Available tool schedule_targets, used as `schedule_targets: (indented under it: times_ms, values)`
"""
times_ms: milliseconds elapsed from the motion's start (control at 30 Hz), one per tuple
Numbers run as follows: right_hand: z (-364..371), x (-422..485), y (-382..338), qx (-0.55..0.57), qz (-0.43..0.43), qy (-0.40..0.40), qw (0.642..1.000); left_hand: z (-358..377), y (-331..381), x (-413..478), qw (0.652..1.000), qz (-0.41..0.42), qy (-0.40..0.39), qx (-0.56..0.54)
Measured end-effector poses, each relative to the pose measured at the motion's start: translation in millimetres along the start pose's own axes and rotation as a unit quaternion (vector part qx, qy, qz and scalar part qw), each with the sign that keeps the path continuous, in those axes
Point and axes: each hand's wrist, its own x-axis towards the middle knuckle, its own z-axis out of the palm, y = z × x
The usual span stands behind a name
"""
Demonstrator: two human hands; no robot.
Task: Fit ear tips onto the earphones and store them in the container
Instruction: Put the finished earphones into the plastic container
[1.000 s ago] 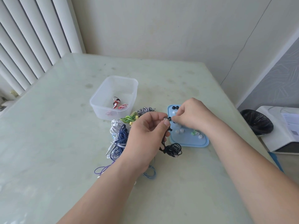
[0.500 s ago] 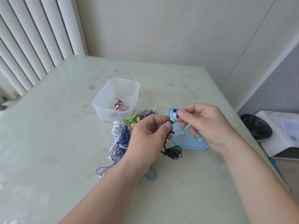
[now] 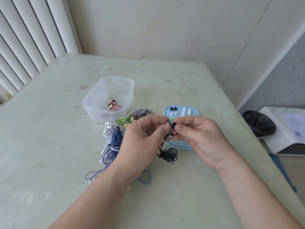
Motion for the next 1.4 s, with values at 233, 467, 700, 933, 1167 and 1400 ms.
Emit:
schedule_targets:
  times_ms: [233, 467, 700, 933, 1167, 1400]
  values:
    - [4, -2, -1, -0.002, -0.016, 0.01, 1.0, 1, 0, 0, 1.0, -0.004, 0.008, 0.009]
    - [3, -3, -1, -0.015, -0.014, -0.009, 1.0, -1, 1, -1, 1.0, -0.01, 0.008, 0.021]
    - [1, -2, -1, 0.001, 0.009, -0.023, 1.0, 1, 0, -3, 1.0, -0.022, -0.004, 0.014]
    - [-2, -2, -1, 0.009, 0.019, -0.038, 0.999, 2, -1, -4, 0.999, -0.012, -0.009, 0.039]
    - [-8, -3, -8, 0.029, 0.077, -0.068, 0.994, 2, -3, -4, 0.995, 0.03, -0.044, 0.082]
    - [-9, -2, -8, 0.029, 0.098, -0.078, 0.992, 2, -5, -5, 0.99, 0.06, -0.053, 0.119]
